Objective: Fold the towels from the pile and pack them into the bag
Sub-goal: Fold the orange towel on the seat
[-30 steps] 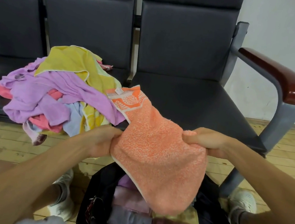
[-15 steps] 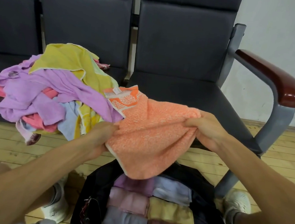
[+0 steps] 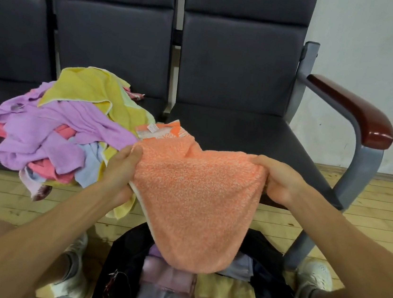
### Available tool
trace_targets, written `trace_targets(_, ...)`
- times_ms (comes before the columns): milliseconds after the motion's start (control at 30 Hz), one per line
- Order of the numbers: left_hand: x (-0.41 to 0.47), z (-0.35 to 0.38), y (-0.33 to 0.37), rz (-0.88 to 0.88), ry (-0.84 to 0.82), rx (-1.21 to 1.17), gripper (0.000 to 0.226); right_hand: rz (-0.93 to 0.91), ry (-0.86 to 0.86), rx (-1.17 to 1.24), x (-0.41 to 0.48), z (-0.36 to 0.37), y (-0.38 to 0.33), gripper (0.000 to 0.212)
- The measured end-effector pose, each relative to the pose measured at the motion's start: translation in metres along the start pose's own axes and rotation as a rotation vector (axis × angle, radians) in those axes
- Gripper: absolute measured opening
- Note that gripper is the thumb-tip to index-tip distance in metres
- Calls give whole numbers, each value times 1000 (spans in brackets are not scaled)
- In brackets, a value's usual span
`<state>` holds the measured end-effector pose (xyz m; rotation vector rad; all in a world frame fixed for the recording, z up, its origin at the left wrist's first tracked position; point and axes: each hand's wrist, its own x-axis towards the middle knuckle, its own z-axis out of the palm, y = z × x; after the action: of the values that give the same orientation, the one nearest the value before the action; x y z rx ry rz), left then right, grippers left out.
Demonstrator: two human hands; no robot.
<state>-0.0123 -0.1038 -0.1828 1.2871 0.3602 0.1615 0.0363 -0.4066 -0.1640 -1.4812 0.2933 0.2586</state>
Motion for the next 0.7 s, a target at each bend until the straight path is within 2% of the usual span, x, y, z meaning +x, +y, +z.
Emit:
trace_targets(100,3,0,-2,16,72,-35,25,-68,16,67,-1,2,-2,22)
trace_targets(267,6,7,1,-61,77,-105,26,-11,-181,240,-4,1,-3,16)
trace_targets(367,8,9,7,-116,90,-111,18,55,-147,251,1,-9,0,29)
trace_targets(467,16,0,12,-116,133,-125,15,31,46,109,3,-16,2,37)
trace_targets(533,20,-10,14,-104,192,-113,10,-108,253,-120,2,-19,4,28)
trace_targets(567,21,-14,13,-105,208,-92,8,-174,302,-227,1,-19,4,24)
trace_targets(633,22,-18,8,-133,203,-22,10,-198,253,-358,0,-20,3,20)
trace_targets(700,18,-15,4,-153,153,51,12,-82,86,-523,-3,-18,5,32)
